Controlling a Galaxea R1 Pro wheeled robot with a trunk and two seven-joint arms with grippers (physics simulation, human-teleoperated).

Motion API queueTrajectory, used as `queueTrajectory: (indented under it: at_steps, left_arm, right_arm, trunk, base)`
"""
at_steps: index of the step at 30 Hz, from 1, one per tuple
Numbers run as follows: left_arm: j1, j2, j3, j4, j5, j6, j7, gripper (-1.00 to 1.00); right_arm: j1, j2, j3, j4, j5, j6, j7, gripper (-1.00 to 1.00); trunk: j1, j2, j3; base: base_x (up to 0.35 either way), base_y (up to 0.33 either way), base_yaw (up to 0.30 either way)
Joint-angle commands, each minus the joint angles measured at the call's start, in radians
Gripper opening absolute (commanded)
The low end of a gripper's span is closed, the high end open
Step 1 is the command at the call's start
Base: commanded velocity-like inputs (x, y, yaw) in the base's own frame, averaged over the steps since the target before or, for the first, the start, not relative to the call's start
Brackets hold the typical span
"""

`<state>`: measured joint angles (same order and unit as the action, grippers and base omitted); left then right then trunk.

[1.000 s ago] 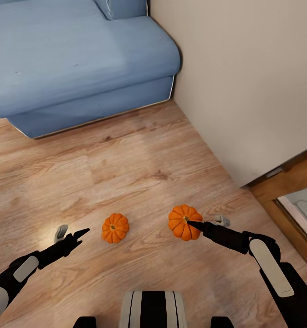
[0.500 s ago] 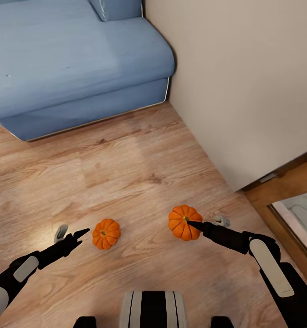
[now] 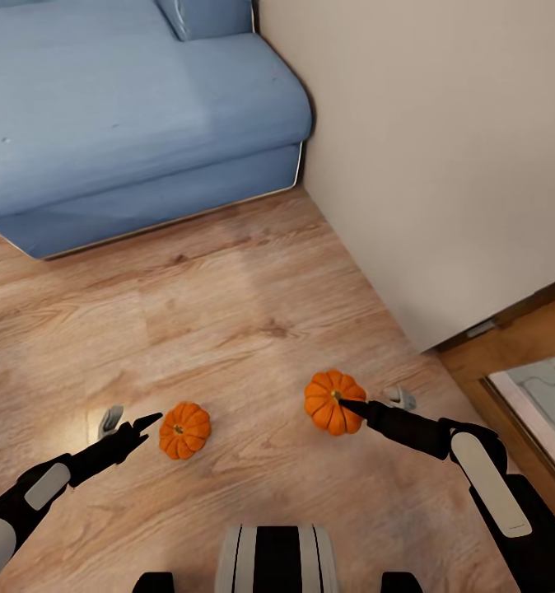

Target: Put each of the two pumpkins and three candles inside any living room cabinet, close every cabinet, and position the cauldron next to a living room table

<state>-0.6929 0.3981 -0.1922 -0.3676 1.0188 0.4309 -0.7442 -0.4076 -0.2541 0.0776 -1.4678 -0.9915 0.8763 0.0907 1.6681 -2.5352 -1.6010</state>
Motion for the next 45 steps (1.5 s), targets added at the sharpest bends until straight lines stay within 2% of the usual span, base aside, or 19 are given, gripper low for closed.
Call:
queueTrajectory:
  at_steps: [1,25,28,40,45]
  left_arm:
    - [0.0,0.001,-0.003,0.0,0.011,0.008,0.001,1.0]
    - [0.0,0.001,-0.005,0.0,0.011,0.005,0.005,1.0]
    - [0.0,0.001,-0.006,0.0,0.011,0.005,0.006,1.0]
    - [0.0,0.001,-0.007,0.001,0.009,-0.002,0.011,1.0]
    - [0.0,0.001,-0.008,0.001,0.009,-0.031,0.013,1.0]
  right_arm:
    - [0.0,-0.001,0.0,0.0,0.007,0.003,0.007,-1.0]
    - [0.0,-0.001,0.0,0.0,0.007,0.003,0.007,-1.0]
    - [0.0,-0.001,0.0,0.0,0.007,0.003,0.007,-1.0]
    - [-0.001,-0.001,-0.001,0.0,0.005,0.003,0.007,-1.0]
    - [0.0,-0.001,-0.001,0.0,0.006,0.003,0.007,-1.0]
  trunk:
    - [0.0,0.0,-0.001]
    - [0.001,-0.001,-0.008]
    - [0.002,-0.001,-0.02]
    - [0.002,-0.001,-0.02]
    - [0.005,-0.003,-0.039]
  base:
    - [0.152,-0.001,0.0]
    - [0.013,0.0,0.0]
    - [0.0,0.0,0.0]
    - [0.0,0.0,0.0]
    - [0.0,0.0,0.0]
